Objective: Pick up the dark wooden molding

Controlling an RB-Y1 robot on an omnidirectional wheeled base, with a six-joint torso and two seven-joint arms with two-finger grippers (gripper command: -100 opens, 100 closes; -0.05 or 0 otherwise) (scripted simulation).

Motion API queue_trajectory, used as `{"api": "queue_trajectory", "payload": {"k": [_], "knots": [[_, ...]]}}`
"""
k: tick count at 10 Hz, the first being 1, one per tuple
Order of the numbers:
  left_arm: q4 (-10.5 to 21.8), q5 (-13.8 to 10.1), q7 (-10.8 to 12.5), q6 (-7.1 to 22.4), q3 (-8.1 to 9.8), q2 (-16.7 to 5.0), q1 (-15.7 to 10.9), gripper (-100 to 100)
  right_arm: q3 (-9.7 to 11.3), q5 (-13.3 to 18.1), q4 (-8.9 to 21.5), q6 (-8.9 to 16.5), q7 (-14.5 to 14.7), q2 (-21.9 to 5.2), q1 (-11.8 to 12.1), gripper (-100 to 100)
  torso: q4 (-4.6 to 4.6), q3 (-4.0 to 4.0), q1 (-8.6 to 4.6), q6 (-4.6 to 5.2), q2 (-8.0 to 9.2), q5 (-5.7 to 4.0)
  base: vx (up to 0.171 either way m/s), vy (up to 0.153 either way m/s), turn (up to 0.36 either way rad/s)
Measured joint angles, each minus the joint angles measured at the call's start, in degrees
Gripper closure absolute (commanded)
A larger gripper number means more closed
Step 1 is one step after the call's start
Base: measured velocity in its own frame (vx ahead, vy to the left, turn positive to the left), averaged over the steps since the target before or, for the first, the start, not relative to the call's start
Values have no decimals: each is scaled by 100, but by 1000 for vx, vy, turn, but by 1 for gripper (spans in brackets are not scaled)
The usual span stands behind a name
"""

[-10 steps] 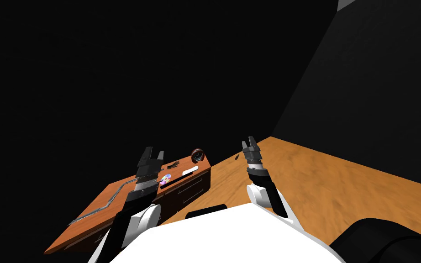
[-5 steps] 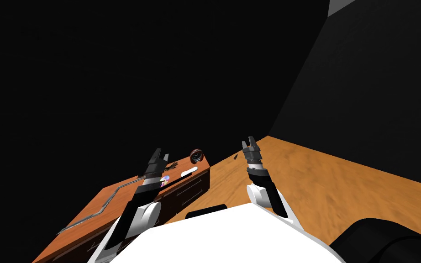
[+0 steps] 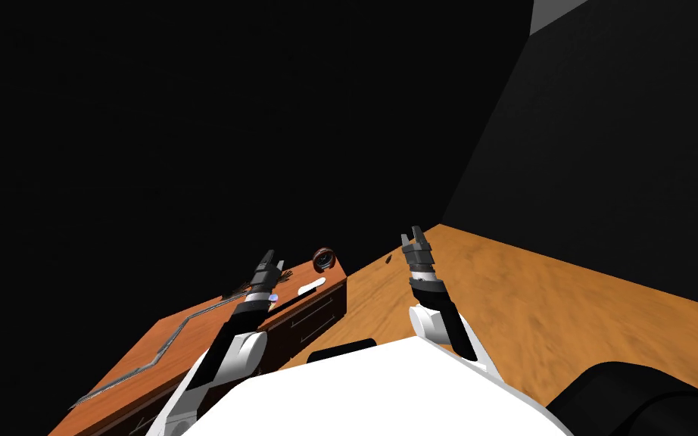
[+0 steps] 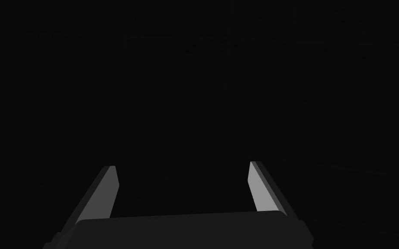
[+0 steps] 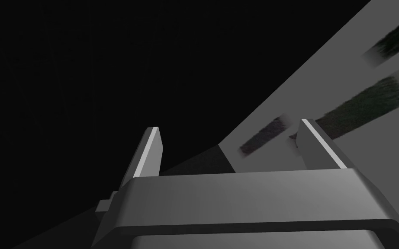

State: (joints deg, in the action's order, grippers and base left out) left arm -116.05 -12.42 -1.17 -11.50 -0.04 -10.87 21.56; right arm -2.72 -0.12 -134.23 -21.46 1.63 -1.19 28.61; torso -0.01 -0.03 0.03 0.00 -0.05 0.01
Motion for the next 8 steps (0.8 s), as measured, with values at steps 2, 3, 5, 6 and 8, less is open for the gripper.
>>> {"api": "queue_trajectory", "payload": {"k": [2, 3, 5, 6, 8], "knots": [[198, -64, 24, 290, 7, -17, -141, -100, 0, 0, 0, 0, 0, 0, 0, 0, 0, 0, -2, 0, 0, 0, 11, 4, -83], [396, -120, 43, 442, -5, -38, -235, -100, 0, 0, 0, 0, 0, 0, 0, 0, -1, -2, -1, 0, -3, 0, 13, 5, -48], [640, -251, 135, 745, 55, -168, -359, -100, 0, 0, 0, 0, 0, 0, 0, 0, 0, -1, 1, 0, -2, 0, 8, 8, -51], [719, -286, 165, 860, 58, -194, -378, -100, 0, 0, 0, 0, 0, 0, 0, 0, 0, 0, 1, -2, 1, 0, 9, 6, -74], [946, -377, 219, 1130, 79, -252, -492, -100, 0, 0, 0, 0, 0, 0, 0, 0, 0, 0, -1, -2, 0, 0, 7, 6, -49]]}}
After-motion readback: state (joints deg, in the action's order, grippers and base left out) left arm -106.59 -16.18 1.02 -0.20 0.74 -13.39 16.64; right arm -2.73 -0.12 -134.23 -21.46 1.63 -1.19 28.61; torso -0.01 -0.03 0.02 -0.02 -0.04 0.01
